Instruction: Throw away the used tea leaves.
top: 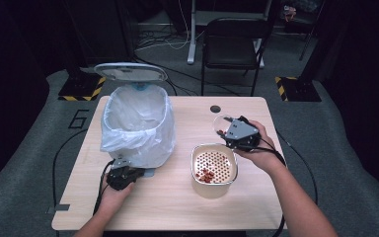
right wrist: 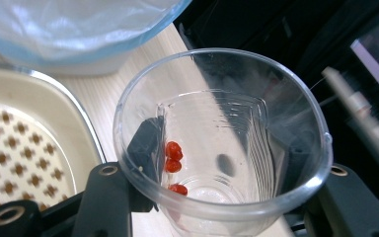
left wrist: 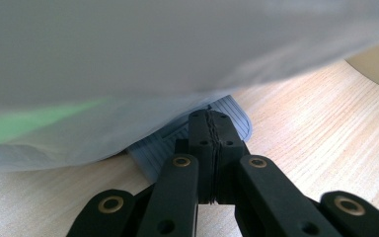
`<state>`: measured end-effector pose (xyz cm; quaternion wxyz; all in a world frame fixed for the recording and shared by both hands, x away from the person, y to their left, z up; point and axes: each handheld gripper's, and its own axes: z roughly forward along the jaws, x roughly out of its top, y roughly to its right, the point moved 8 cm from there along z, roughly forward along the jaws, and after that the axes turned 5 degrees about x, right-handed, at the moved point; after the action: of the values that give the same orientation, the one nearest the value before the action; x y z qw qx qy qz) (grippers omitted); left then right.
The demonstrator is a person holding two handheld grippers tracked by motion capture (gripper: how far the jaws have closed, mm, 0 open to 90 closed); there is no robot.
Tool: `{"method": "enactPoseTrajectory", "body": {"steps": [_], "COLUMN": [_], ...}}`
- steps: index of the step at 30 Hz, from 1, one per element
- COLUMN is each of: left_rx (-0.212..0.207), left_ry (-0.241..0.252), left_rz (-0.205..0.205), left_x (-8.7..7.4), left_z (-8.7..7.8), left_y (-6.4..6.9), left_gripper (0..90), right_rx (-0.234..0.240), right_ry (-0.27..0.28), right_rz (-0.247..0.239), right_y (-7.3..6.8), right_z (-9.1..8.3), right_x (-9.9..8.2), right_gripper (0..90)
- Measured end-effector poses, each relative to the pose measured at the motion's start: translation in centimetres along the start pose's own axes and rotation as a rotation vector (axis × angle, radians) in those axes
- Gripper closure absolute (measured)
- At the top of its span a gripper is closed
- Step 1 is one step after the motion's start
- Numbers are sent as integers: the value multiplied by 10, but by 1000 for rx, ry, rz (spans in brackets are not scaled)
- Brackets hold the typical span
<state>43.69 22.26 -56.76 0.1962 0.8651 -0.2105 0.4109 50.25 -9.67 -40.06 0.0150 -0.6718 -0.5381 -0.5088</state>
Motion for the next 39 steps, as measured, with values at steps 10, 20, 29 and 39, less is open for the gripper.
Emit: {"method": "enactPoseTrajectory", "body": {"steps": [10, 20, 29, 39], "left_rx": [-1, 0, 1, 1], "left_ry": [0, 0, 0, 0], "left_rz": [-2, -1, -2, -2], "left_x": [0, 0, 0, 0], "left_z": [0, 0, 0, 0], "left_y": [0, 0, 0, 0], "left_gripper": [893, 893, 892, 892], "right_rx": [92, 140, 162, 181], "right_ry": [71, 91, 103, 106], "right_rz": [296, 461, 484, 502], "right_y": [13, 14, 10, 5], "right_z": [7, 0, -8, -17], "right_x": [-7, 2, 21, 39], "right_gripper": [474, 477, 477, 476]}}
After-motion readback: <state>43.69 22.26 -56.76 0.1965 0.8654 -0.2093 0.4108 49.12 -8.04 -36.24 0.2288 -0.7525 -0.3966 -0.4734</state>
